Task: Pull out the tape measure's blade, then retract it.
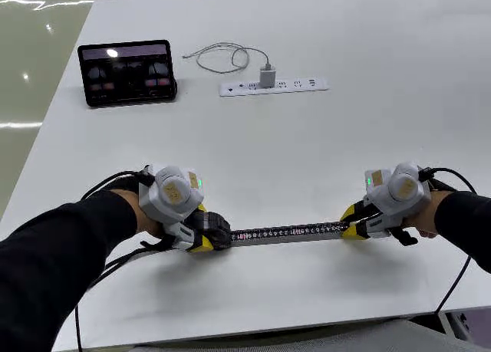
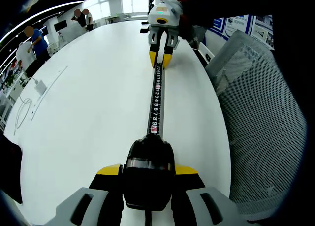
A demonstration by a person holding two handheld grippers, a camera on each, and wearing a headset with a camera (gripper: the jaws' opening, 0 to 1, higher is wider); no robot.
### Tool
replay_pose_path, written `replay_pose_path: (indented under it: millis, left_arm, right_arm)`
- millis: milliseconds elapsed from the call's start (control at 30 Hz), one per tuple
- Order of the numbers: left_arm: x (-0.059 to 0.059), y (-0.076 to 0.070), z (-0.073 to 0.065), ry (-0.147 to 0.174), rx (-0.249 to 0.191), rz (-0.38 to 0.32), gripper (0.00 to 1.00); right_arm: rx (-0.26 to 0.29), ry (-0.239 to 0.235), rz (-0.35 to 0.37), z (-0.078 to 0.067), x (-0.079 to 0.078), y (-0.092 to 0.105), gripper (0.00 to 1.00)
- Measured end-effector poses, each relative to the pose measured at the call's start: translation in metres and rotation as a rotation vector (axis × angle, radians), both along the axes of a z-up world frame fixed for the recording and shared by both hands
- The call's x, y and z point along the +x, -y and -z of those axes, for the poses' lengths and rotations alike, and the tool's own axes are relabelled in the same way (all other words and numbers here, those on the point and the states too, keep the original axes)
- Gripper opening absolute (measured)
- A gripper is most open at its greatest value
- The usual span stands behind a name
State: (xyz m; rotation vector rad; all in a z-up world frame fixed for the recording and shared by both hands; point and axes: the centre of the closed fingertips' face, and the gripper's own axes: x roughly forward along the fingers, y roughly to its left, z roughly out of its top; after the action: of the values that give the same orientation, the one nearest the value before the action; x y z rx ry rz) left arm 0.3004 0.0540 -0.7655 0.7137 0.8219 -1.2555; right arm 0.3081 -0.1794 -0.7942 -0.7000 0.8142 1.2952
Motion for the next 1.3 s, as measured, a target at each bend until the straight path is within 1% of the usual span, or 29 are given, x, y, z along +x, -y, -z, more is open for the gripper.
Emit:
replay_pose_path:
  millis: [367,867,1300]
  left_arm:
    - [0.0006,0.0003,0.0002,0.000,0.001,-0.002,0.33]
    - [0.0008,0.0002,0.0005,0.002,0.002,-0.003,0.33]
    - [0.0012,0.0008,0.0005,0.002,-0.002,-0.003,0.33]
  right_arm:
    - [-0.009,-0.001,0.009,-0.0015,0.0011,0.0079,0.09]
    - [-0.011,-0.005,0.015,-0.0067,-0.0044,0.0082,0.10]
    - [-0.007,-0.014,0.029,-0.0070,-0.0043,0.0097,0.10]
